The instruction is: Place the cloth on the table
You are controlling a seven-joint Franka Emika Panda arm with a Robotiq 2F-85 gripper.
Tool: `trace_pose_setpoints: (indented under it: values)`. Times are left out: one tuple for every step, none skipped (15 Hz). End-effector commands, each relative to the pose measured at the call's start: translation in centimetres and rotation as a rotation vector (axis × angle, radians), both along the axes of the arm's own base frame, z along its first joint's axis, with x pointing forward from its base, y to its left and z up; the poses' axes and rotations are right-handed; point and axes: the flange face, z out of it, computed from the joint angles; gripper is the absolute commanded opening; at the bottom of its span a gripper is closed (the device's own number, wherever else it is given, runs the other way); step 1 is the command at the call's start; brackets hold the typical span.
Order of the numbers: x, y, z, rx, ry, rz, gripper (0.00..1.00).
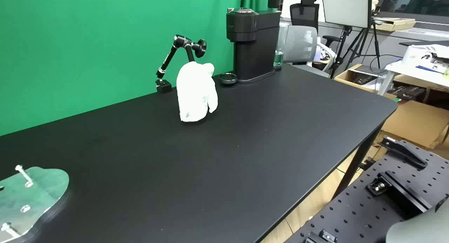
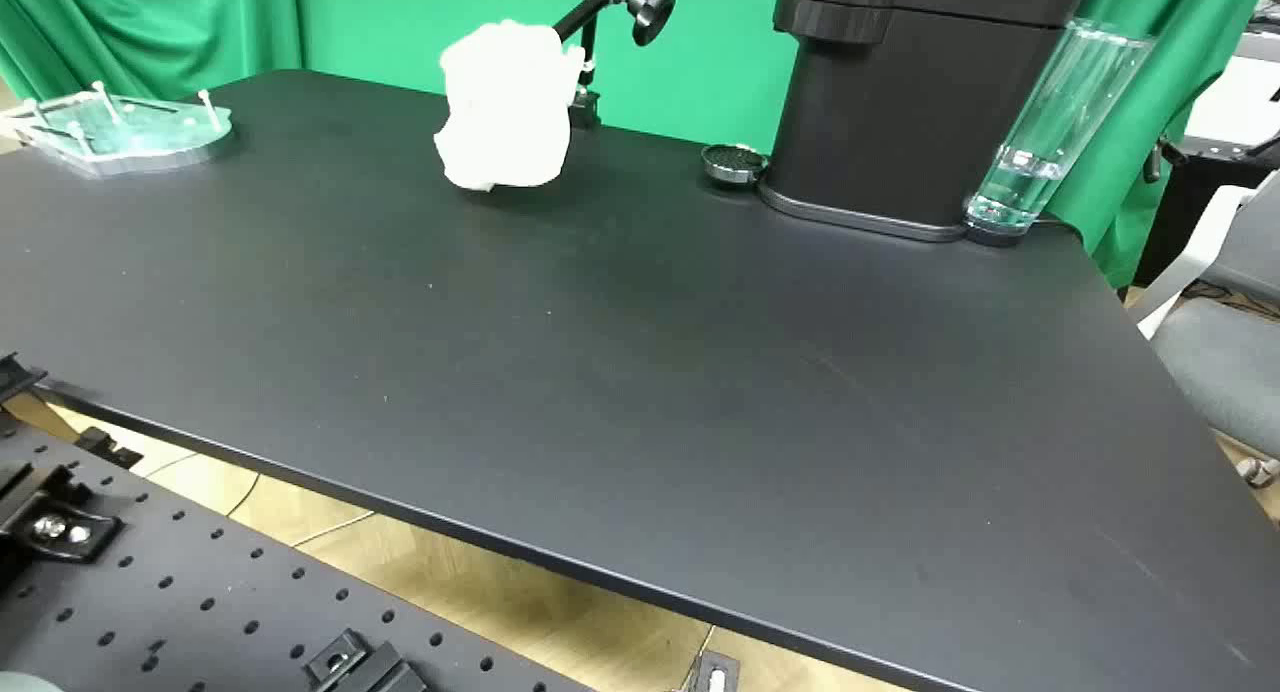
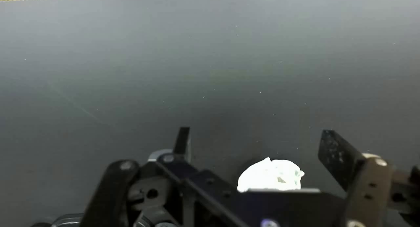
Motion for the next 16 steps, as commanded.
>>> trace_pose_setpoints:
  values:
    - [0.0, 0.0, 0.0, 0.0, 0.001, 0.0, 1.0]
    - [0.0, 0.0, 0.0, 0.0, 0.001, 0.0, 1.0]
    - [0.0, 0.0, 0.0, 0.0, 0.001, 0.0, 1.0]
    - [0.0, 0.0, 0.0, 0.0, 0.001, 0.0, 1.0]
    - [0.0, 0.0, 0.0, 0.0, 0.001, 0.0, 1.0]
    - [0.0, 0.0, 0.0, 0.0, 0.001, 0.0, 1.0]
    - [0.0, 0.0, 0.0, 0.0, 0.001, 0.0, 1.0]
    - [0.0, 0.0, 0.0, 0.0, 0.001, 0.0, 1.0]
    - [0.0, 0.0, 0.0, 0.0, 0.001, 0.0, 1.0]
    - [0.0, 0.0, 0.0, 0.0, 0.001, 0.0, 1.0]
    - [0.0, 0.0, 0.0, 0.0, 0.001, 0.0, 1.0]
    - [0.0, 0.0, 0.0, 0.0, 0.001, 0.0, 1.0]
    - [0.0, 0.0, 0.0, 0.0, 0.001, 0.0, 1.0]
    - [0.6, -0.1, -0.3, -0.003, -0.007, 0.001, 1.0]
    - [1.1, -0.1, -0.5, -0.012, -0.023, -0.001, 1.0]
    - [2.0, 0.1, -0.8, -0.024, -0.052, 0.007, 1.0]
